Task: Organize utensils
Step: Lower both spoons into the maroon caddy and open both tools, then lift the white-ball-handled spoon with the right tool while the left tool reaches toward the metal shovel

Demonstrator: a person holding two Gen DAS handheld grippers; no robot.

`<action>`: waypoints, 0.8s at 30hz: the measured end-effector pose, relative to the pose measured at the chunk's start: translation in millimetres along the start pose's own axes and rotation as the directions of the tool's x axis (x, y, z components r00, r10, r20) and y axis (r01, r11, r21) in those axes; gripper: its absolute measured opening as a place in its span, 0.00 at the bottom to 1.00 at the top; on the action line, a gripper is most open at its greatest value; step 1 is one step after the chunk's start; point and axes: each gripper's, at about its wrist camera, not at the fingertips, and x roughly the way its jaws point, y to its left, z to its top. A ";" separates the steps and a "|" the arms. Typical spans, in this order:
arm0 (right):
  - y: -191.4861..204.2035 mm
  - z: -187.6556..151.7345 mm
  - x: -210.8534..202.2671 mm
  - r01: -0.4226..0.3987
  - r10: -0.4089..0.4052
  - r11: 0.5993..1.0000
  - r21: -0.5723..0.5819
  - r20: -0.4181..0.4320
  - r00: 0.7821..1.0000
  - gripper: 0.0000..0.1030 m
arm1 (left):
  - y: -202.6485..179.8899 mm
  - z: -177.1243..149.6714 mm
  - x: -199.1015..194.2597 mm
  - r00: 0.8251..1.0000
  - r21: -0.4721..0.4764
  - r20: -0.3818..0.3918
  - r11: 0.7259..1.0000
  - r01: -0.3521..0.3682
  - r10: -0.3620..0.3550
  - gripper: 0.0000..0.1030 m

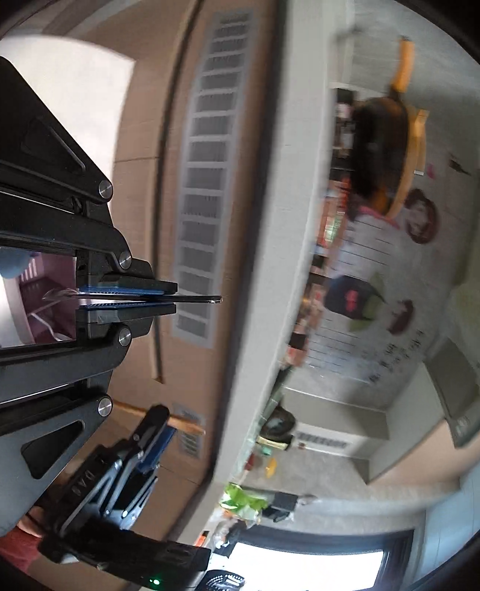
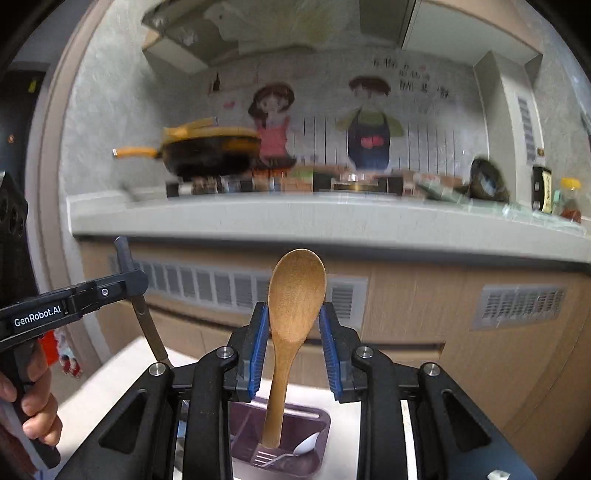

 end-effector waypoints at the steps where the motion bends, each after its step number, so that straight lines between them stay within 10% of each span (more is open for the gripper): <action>1: 0.9 -5.7 9.4 -0.003 0.003 1.000 0.003 -0.019 1.000 0.24 | 4.9 -8.1 10.7 1.000 -0.017 -0.026 1.000 0.004 -0.004 0.03; 6: -5.4 -49.0 52.9 0.005 -0.004 1.000 0.007 -0.187 0.982 0.26 | 23.3 -50.8 47.4 0.986 -0.092 -0.168 0.996 0.007 -0.023 0.06; 10: -12.4 -84.0 70.1 -0.093 0.114 0.993 0.074 -0.370 0.922 0.27 | 25.8 -76.6 62.7 0.962 -0.101 -0.272 0.995 -0.017 -0.011 0.07; 20: -29.9 -74.5 -10.7 -0.051 0.072 0.996 0.077 -0.305 0.950 0.37 | 11.5 -56.9 -8.9 0.988 -0.084 -0.154 0.996 -0.025 0.012 0.40; 24: -31.3 -93.1 -27.9 0.018 -0.020 1.000 -0.008 -0.367 0.930 0.38 | 10.1 -72.4 -33.2 0.984 -0.052 -0.147 0.993 -0.107 0.099 0.47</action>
